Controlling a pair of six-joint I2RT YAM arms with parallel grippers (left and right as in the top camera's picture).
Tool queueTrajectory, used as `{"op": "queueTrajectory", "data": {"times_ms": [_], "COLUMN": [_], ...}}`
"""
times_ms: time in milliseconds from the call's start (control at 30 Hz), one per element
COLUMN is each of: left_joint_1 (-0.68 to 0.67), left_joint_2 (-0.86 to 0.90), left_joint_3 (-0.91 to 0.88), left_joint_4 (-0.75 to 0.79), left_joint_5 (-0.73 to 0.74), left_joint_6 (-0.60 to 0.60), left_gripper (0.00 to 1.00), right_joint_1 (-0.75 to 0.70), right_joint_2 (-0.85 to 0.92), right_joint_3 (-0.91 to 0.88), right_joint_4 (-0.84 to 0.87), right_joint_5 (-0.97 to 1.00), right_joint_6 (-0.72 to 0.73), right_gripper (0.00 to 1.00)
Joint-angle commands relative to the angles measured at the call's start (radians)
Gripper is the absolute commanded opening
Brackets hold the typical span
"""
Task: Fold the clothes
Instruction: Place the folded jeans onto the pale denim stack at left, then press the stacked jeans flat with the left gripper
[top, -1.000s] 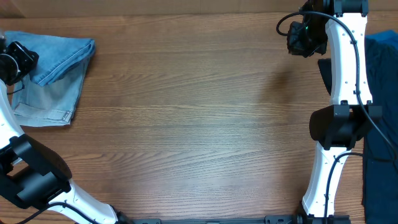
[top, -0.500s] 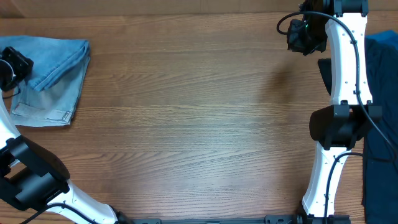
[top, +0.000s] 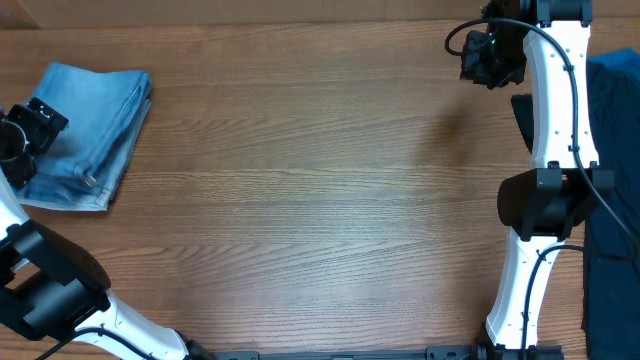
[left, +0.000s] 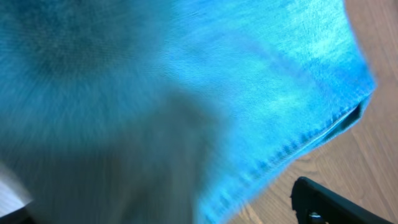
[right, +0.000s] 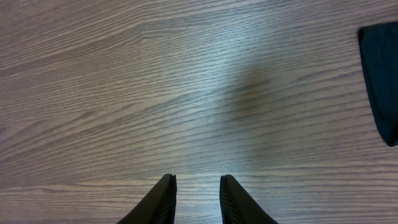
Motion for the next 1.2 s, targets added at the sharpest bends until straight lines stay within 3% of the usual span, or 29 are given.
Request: {"op": "queueTrajectory", "data": {"times_ms": [0, 233, 267, 300, 333, 367, 567, 1000, 1167], "left_joint_1": [0.005, 0.002, 0.002, 0.001, -0.001, -0.003, -0.003, -0.002, -0.002], "left_joint_2": [-0.055, -0.062, -0.062, -0.061, -0.058, -0.053, -0.011, 0.125, 0.149], "left_joint_3": [0.134, 0.302, 0.302, 0.298, 0.292, 0.285, 0.167, -0.182, -0.174], "left_joint_4": [-0.074, -0.177, -0.180, -0.180, -0.179, -0.179, -0.164, 0.066, 0.090], "left_joint_5": [-0.023, -0.021, -0.021, -0.024, -0.033, -0.049, -0.157, -0.248, -0.157], "left_joint_6": [0.000, 0.013, 0.017, 0.040, 0.046, 0.046, 0.053, 0.013, -0.006], "left_gripper": [1.00, 0.99, 0.87, 0.43, 0.10, 0.04, 0.04, 0.04, 0.04], "right_joint_1": [-0.003, -0.003, -0.003, -0.003, -0.003, -0.003, -0.003, -0.003, -0.003], "right_joint_2": [-0.025, -0.025, -0.025, -0.025, -0.025, -0.025, -0.025, -0.025, -0.025], "right_joint_3": [0.012, 0.012, 0.012, 0.012, 0.012, 0.012, 0.012, 0.012, 0.012], "right_joint_4": [0.002, 0.002, 0.002, 0.002, 0.002, 0.003, 0.002, 0.002, 0.002], "right_joint_5": [-0.009, -0.010, -0.009, -0.009, -0.009, -0.009, -0.009, -0.009, -0.006], "right_joint_6": [0.001, 0.001, 0.001, 0.001, 0.001, 0.001, 0.001, 0.000, 0.000], "right_gripper": [0.28, 0.28, 0.28, 0.28, 0.28, 0.28, 0.28, 0.28, 0.28]}}
